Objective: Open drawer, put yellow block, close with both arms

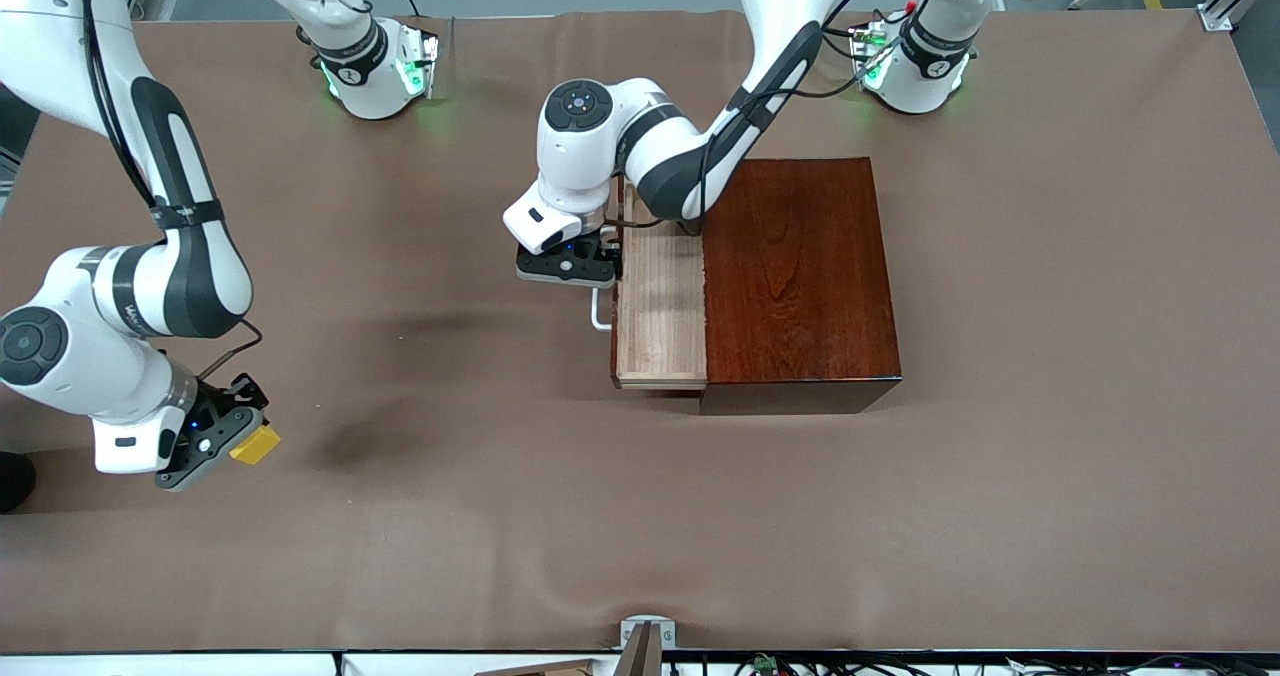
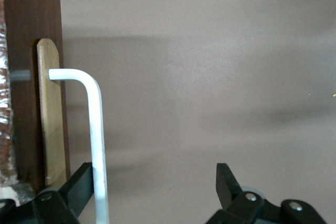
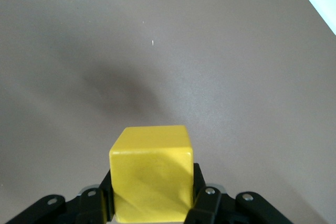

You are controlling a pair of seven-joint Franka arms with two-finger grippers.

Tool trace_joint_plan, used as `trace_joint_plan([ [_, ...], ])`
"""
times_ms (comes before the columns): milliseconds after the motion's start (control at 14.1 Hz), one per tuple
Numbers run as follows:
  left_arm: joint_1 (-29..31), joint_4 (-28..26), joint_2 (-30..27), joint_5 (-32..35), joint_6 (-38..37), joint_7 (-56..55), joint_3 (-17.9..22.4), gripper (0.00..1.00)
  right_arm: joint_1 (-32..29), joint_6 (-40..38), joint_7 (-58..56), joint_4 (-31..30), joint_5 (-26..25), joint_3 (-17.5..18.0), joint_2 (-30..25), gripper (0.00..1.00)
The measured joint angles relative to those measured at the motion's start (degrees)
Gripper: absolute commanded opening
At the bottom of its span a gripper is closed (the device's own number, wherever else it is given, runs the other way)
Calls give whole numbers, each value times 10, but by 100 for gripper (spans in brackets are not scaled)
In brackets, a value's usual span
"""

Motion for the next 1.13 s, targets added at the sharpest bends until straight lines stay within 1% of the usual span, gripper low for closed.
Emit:
trace_joint_plan([
  [212,0,1,0,-1,-5,0,-1,100,0,0,0,0,0,0,0,0],
  [425,0,13,0,-5,-36,-1,-8,100,0,0,0,0,0,0,0,0],
  [637,-8,33,-4,-42,-64,-12,-33,100,0,0,0,0,0,0,0,0],
  [849,-12,49,-24,-46,-86,-22,-33,100,0,0,-5,-1,0,0,0,0],
  [991,6,57,-55,-46,-133,-23,-30,100,0,-2,-16,-1,0,0,0,0],
  [1132,39,61,-102,-46,-214,-20,-28,100,0,-16,-21,1,2,8,0,0],
])
